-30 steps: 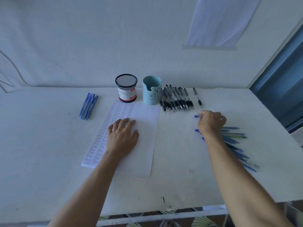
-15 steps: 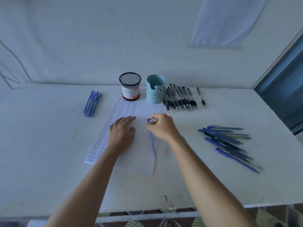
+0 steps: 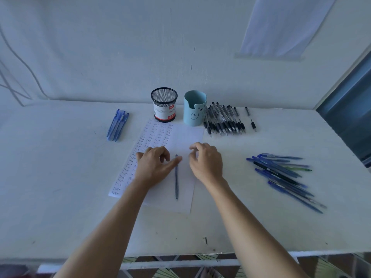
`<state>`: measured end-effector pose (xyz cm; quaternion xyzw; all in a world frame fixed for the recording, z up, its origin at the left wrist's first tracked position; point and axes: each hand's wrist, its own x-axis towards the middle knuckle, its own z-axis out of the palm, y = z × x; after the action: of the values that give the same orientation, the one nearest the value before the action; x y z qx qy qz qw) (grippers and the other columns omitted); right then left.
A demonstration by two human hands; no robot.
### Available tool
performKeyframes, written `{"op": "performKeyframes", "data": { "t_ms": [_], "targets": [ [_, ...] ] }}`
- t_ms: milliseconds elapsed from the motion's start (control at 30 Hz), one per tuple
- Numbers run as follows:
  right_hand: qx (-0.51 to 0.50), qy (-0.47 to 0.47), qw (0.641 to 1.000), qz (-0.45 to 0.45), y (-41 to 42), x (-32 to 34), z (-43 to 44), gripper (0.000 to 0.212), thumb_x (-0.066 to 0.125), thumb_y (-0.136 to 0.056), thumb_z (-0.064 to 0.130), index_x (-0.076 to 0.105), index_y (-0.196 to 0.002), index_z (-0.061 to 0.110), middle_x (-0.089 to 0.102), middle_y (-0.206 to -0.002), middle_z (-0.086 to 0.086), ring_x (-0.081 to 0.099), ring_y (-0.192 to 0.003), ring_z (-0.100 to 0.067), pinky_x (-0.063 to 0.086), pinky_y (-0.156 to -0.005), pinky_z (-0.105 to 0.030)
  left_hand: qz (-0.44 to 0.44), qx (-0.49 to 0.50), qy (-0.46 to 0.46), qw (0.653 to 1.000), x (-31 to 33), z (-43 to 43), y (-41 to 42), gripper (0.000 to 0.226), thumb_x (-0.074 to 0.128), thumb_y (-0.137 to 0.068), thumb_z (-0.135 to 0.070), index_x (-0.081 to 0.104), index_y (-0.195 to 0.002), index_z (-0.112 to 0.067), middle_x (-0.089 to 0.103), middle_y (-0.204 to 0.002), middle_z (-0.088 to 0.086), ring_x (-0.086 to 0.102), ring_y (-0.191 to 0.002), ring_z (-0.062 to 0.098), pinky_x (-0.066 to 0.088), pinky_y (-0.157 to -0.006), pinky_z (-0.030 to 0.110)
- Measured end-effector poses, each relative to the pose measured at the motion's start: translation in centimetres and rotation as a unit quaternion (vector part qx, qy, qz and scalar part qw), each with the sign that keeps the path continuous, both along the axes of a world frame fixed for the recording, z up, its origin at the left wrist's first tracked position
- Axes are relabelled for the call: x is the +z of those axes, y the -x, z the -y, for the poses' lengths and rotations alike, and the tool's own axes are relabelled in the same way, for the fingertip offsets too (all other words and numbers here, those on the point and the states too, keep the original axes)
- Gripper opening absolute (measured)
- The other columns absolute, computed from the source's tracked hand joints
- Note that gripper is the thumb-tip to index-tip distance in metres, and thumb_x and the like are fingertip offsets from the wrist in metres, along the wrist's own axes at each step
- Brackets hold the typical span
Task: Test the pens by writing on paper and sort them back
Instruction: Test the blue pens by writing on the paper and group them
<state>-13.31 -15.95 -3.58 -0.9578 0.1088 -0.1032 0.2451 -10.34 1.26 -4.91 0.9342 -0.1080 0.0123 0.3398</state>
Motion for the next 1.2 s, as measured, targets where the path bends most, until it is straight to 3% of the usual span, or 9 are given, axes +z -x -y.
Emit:
{"op": "performKeyframes", "data": {
  "t_ms": [100,233,367,533,667,767,867,1000,1200],
  "targets": [
    [0.033,0.087,0.995,-0.046,0.7,-1.7,1.0,0.043,0.045,-0.099,0.033,0.049,-0.142,0.025,0.04,-0.154,-0.002,0.028,-0.145,-0.028,0.027,-0.108,-0.046,0.012,-0.024,-0.09,0.996,0.0,0.4,0.1,0.062,0.057,-0.07,-0.082,0.05,-0.062,-0.021,0.056,-0.064,-0.01,0.048,-0.081,0.007,0.024,-0.081,0.035],
    [0.053,0.116,0.984,-0.123,0.9,-2.4,1.2,0.056,0.024,-0.103,0.048,0.017,-0.157,0.032,0.007,-0.167,0.001,0.0,-0.154,-0.022,-0.006,-0.12,-0.052,0.007,-0.031,-0.097,0.995,0.5,0.6,0.1,0.039,0.064,-0.079,-0.056,0.051,-0.062,-0.024,0.054,-0.064,-0.011,0.048,-0.086,0.013,0.022,-0.08,0.034],
    [0.058,0.106,0.984,-0.131,0.9,-2.1,1.2,0.059,0.023,-0.103,0.05,0.012,-0.158,0.03,0.002,-0.167,-0.001,-0.004,-0.153,-0.023,-0.007,-0.121,-0.051,-0.088,-0.019,-0.049,0.995,1.4,0.1,-0.6,0.033,0.055,-0.082,-0.047,0.06,-0.066,-0.019,0.052,-0.06,-0.01,0.051,-0.078,0.016,0.024,-0.083,0.033],
    [0.053,0.106,0.987,-0.112,1.1,-2.1,1.1,0.058,0.027,-0.103,0.048,0.017,-0.156,0.029,0.004,-0.167,-0.004,-0.001,-0.153,-0.024,-0.003,-0.121,-0.053,-0.202,-0.033,0.137,0.969,4.2,-0.8,-1.0,0.024,0.046,-0.102,-0.02,0.065,-0.094,-0.008,0.069,-0.086,-0.002,0.062,-0.08,0.017,0.045,-0.072,0.03],
    [0.053,0.107,0.986,-0.114,1.2,-2.1,1.1,0.058,0.026,-0.103,0.049,0.017,-0.156,0.029,0.004,-0.167,-0.002,-0.001,-0.153,-0.024,-0.003,-0.121,-0.054,-0.256,-0.009,0.365,0.895,5.8,-1.0,-0.5,0.016,0.034,-0.104,-0.009,0.049,-0.102,-0.004,0.065,-0.087,0.017,0.067,-0.071,0.028,0.055,-0.071,0.041],
    [0.059,0.104,0.986,-0.119,1.3,-2.0,1.0,0.061,0.019,-0.102,0.057,0.01,-0.158,0.034,-0.001,-0.167,0.002,-0.004,-0.153,-0.023,-0.006,-0.12,-0.054,-0.295,0.036,0.553,0.778,6.3,-0.8,-0.5,0.017,0.034,-0.097,-0.005,0.05,-0.097,-0.012,0.044,-0.07,0.005,0.049,-0.058,0.02,0.052,-0.068,0.036],
    [0.089,0.108,0.984,-0.111,1.5,-2.0,1.0,0.06,0.016,-0.101,0.061,0.004,-0.157,0.041,-0.008,-0.166,0.008,-0.008,-0.153,-0.019,-0.007,-0.119,-0.055,-0.34,0.033,0.653,0.676,6.5,-1.5,-0.2,0.015,0.05,-0.085,-0.034,0.052,-0.084,-0.019,0.034,-0.071,-0.001,0.037,-0.059,0.015,0.034,-0.063,0.03],
    [0.116,0.128,0.978,-0.114,1.6,-2.1,1.0,0.063,0.015,-0.098,0.065,0.005,-0.156,0.042,-0.01,-0.166,0.01,-0.012,-0.152,-0.016,-0.01,-0.12,-0.052,-0.33,0.019,0.692,0.642,6.2,-2.7,0.1,0.065,0.049,-0.067,-0.083,0.037,-0.068,-0.019,0.03,-0.067,-0.002,0.026,-0.061,0.017,0.023,-0.064,0.032],
    [0.119,0.147,0.97,-0.151,1.3,-1.9,0.9,0.07,0.013,-0.094,0.072,0.001,-0.156,0.043,-0.015,-0.166,0.007,-0.017,-0.152,-0.018,-0.012,-0.12,-0.051,-0.285,0.088,0.722,0.625,5.6,-3.3,0.2,0.043,0.05,-0.067,-0.052,0.023,-0.054,-0.02,0.013,-0.062,-0.001,0.015,-0.059,0.017,0.019,-0.062,0.031]
  ]
}}
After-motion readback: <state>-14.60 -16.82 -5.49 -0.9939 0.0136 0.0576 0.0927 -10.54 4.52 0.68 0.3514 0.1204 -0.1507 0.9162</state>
